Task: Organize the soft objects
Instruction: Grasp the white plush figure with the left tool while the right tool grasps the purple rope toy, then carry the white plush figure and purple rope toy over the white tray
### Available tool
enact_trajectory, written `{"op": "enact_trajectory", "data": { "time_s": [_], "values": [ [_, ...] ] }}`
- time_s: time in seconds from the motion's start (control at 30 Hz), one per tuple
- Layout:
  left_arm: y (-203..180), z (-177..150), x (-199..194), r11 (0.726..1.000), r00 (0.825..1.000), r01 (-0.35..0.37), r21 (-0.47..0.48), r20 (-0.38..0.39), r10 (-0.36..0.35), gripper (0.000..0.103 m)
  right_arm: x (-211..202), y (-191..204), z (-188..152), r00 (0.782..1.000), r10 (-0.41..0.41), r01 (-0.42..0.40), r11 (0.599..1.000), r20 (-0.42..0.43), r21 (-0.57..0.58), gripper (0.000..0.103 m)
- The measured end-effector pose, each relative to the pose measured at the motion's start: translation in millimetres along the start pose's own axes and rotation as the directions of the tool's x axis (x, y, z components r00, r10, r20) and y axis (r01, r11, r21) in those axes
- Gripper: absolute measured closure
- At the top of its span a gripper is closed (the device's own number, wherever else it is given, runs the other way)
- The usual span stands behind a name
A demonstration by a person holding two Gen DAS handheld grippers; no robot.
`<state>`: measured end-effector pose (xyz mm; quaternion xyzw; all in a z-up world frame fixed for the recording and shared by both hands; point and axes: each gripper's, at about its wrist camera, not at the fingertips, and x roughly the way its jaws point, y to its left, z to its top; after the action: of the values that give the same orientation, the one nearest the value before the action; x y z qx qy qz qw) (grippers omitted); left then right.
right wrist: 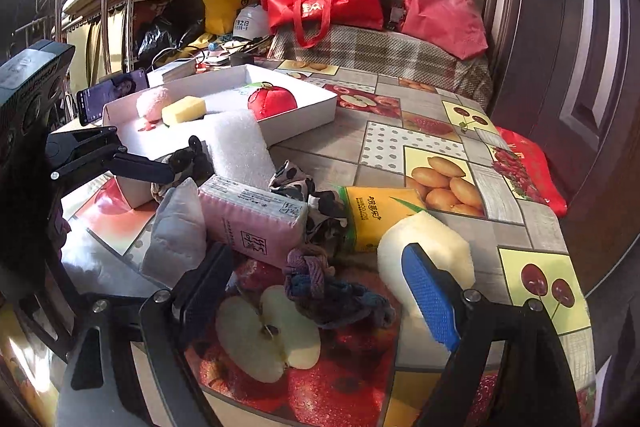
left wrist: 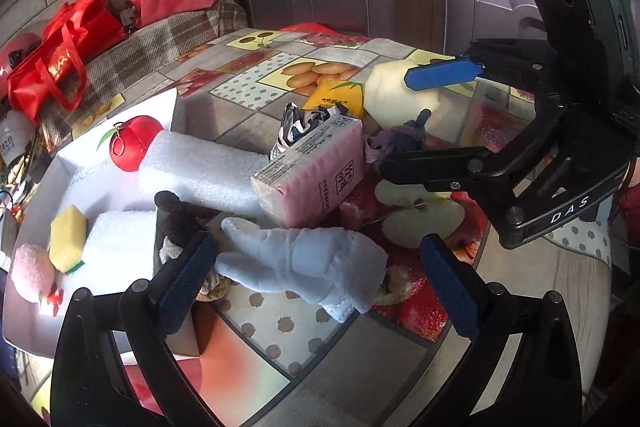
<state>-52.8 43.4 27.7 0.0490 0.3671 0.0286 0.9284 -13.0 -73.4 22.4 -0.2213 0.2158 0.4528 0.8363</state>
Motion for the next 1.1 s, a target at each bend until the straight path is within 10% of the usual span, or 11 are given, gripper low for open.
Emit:
{"op": "enact_trajectory", "data": {
  "time_s": [0.07,0.2,0.3,0.8,1.1],
  "values": [
    [-2,0,4,1.000,1.000,-0.005,0.009,-0.018,0.005,0.006,16,1,0,0.998,-0.004,0.003,1.000,-0.068,-0.017,0.021],
    [-10,-2,7,0.998,0.999,-0.010,0.056,-0.033,0.012,0.028,32,-5,-3,0.986,0.051,-0.050,0.999,-0.158,0.008,0.069],
    [-15,-3,2,0.996,1.000,-0.010,0.084,-0.008,0.010,0.038,26,-7,-4,0.990,0.058,-0.056,0.998,-0.130,0.021,0.075],
    [21,-13,-60,0.996,0.951,0.012,-0.092,0.309,0.018,0.038,-44,-30,-5,0.968,-0.043,-0.005,0.982,0.247,0.190,0.076],
    [29,-17,-69,0.989,0.935,0.044,-0.143,0.356,0.010,0.038,-44,-9,5,0.952,-0.064,0.004,0.981,0.300,0.196,0.076]
  ]
}}
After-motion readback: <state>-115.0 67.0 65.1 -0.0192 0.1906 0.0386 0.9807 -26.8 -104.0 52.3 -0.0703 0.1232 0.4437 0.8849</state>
